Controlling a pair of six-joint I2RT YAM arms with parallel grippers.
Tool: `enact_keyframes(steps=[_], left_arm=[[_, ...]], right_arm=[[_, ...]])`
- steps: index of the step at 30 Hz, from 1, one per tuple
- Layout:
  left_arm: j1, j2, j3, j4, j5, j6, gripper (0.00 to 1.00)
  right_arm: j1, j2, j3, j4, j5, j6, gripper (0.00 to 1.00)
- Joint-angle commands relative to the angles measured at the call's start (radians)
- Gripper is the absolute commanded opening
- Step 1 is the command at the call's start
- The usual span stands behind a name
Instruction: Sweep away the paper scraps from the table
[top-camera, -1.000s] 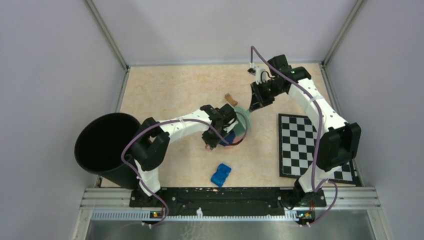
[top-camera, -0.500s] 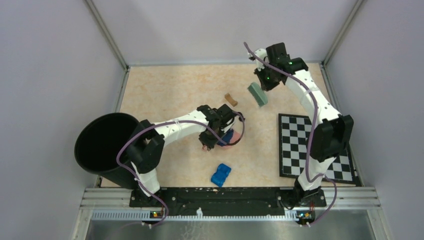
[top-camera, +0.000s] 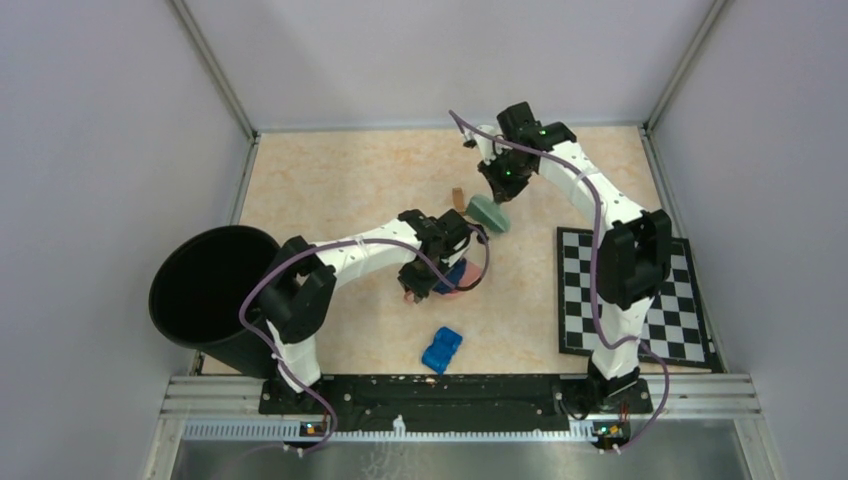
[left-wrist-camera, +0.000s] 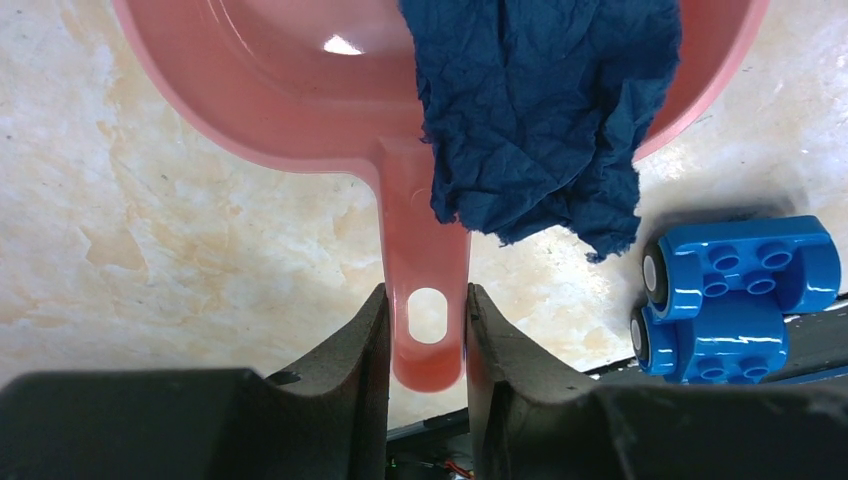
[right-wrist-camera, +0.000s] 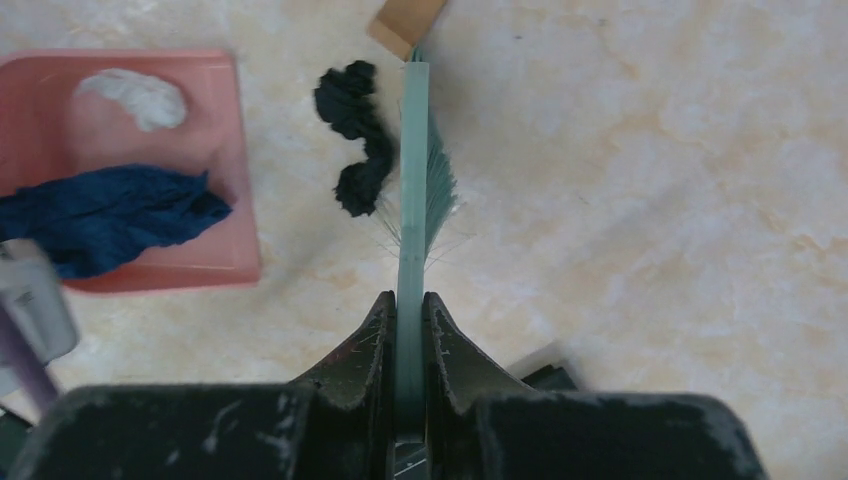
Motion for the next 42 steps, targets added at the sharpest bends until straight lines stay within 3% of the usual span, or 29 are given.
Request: enact_keyframes(steps=[1,8,17,25,34,42], left_arm=[[0.004,0.036,0.033,0.001,-0.009,0.014,0.00],[0.005,0.059,0.029,0.028,-0.001,0.022,0.00],[0.006,0.054,0.004,0.065,-0.003,0.019,0.00],[0.005,-0.021,-0.085,0.165,-0.001,0.009,0.00],[-0.011,-0.172,-0.185,0.307,-0.047,-0.016,0.00],[-0.015,-0.194,-0.179,0.304,-0.058,-0.037,0.00]], right_arm=[[0.027,-0.008,-0.017,-0.110,-0.197,0.020,0.00],[0.059,-0.101,-0.114,-0.172,-0.303,0.018,0.00],[0.060,-0.148,-0.080,-0.223,-0.383,0.017,0.00],[0.036,-0.164,-0.003,-0.199,-0.272,0.090,0.00],[-0.003,-0.138,0.143,-0.238,-0.312,0.159,0.00],[-0.075,-0.183,0.268,-0.248,-0.246,0.141,0.00]])
